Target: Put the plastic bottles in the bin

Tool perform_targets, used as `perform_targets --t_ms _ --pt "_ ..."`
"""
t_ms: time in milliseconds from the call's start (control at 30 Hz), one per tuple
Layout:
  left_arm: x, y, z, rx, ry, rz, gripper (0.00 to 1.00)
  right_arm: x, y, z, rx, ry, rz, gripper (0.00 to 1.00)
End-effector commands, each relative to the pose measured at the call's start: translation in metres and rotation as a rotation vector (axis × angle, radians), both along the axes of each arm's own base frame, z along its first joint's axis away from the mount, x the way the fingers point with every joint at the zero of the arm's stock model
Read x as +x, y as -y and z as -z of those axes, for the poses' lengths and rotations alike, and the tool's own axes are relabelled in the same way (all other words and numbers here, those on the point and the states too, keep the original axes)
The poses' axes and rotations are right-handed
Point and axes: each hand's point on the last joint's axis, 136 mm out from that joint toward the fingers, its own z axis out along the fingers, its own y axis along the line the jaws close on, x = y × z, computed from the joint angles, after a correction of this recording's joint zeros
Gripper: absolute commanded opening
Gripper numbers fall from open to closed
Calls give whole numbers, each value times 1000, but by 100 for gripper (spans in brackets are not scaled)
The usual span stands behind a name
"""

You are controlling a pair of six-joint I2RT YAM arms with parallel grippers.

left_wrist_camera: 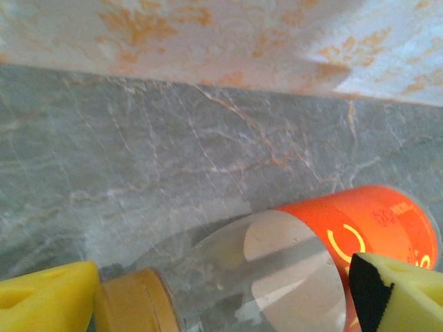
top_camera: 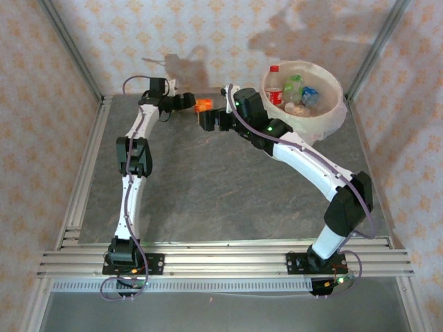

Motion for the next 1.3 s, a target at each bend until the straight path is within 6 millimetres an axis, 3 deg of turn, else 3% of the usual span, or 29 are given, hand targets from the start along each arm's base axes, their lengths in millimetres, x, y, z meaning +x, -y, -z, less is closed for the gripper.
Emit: perform_targets --t_ms 0,300,533,733,833,1133,1267 --pt "-20 18 -26 -37 -5 98 91 1 1 -12 16 13 20 99" --pt "-65 38 -35 65 -7 204 91 1 1 -12 21 6 25 99" --pt "-77 52 -26 134 -51 234 91 1 2 -15 31 5 32 99" --pt "-95 51 -2 461 -171 149 92 0 8 -19 21 20 47 99" --pt "-98 40 8 614 -228 47 92 -1 10 -21 11 31 49 99" --pt "-92 51 28 482 -300 -71 90 -2 16 -17 -21 36 59 99" --pt "-91 41 29 518 -303 -125 85 -2 16 -13 -33 33 58 99"
